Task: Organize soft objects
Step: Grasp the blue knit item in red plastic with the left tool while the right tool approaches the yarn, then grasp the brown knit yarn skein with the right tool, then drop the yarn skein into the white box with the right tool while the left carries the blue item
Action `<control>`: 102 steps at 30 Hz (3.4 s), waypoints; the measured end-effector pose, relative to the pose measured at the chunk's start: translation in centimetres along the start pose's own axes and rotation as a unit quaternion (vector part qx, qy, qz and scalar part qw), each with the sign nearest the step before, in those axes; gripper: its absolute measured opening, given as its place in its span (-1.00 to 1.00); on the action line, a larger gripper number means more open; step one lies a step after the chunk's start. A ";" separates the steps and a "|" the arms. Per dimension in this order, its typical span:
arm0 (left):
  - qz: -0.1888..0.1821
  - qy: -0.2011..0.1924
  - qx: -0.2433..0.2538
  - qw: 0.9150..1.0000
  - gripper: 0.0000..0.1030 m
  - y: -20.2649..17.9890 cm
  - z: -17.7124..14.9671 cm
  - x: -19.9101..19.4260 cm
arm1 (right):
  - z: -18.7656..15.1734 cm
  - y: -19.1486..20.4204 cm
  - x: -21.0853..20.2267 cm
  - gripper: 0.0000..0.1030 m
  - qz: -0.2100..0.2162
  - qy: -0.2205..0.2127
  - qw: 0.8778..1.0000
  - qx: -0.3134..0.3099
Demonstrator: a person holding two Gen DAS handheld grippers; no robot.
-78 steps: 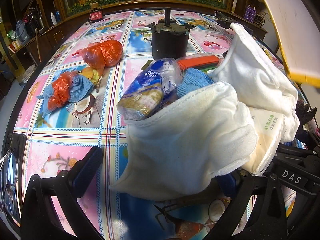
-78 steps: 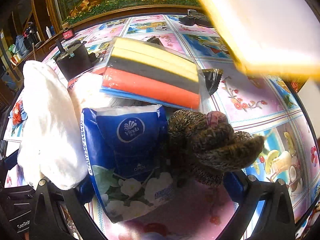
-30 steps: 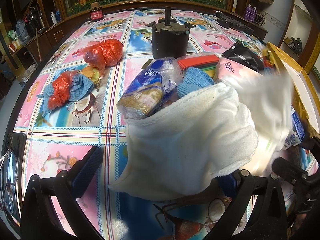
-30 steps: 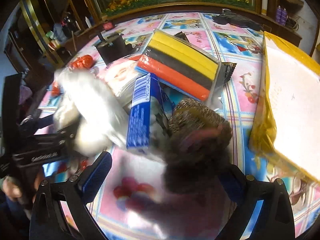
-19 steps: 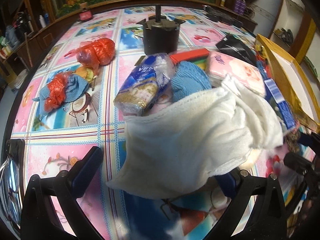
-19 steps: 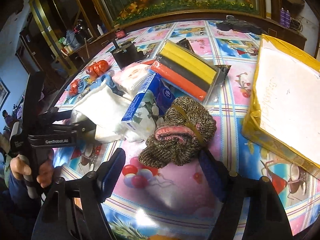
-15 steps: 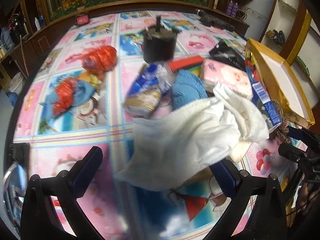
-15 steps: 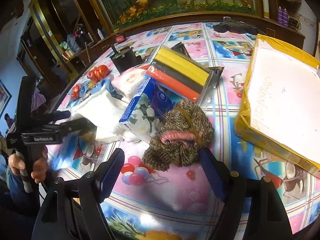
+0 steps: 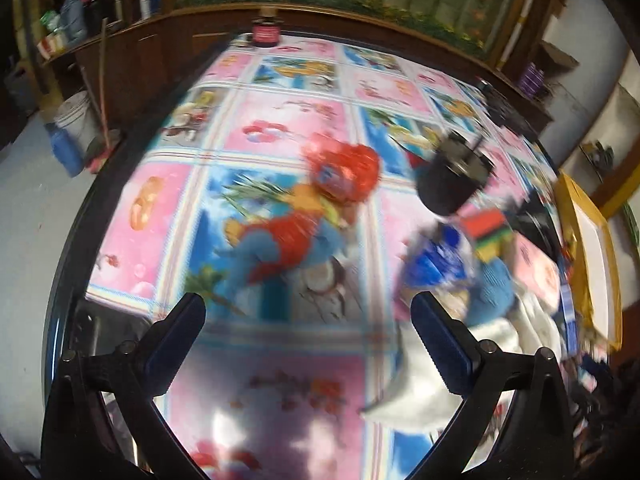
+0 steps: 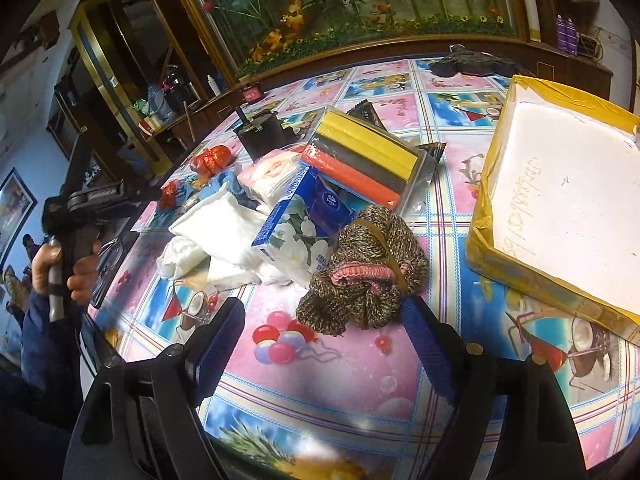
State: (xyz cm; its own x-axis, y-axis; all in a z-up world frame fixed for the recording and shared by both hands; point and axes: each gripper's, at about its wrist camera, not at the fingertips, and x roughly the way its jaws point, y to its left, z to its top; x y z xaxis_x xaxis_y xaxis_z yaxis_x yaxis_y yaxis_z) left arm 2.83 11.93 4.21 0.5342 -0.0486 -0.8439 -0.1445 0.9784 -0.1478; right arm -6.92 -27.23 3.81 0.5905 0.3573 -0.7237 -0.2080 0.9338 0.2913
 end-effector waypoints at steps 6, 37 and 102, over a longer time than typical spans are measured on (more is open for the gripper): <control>0.050 0.028 -0.055 0.997 0.90 1.8 1.9 3.6 | -0.1 -0.3 -0.2 0.59 -0.002 -0.003 1.000 0.007; -0.166 -0.057 0.188 0.966 -0.25 -14.7 -7.5 -4.8 | 2.5 -2.4 3.7 0.12 -0.044 0.011 0.997 0.057; -0.185 -0.072 0.255 0.946 -0.24 -23.5 -9.8 -5.1 | 1.0 -8.6 -2.1 0.04 -0.158 -0.055 0.983 0.079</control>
State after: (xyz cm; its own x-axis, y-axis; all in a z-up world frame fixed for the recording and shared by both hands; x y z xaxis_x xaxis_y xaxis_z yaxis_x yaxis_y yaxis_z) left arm -4.66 -12.82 6.98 0.5825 -0.4144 -0.6992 0.4758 0.8713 -0.1200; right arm -5.59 -35.99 3.40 0.6890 0.0375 -0.7238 0.1178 0.9796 0.1629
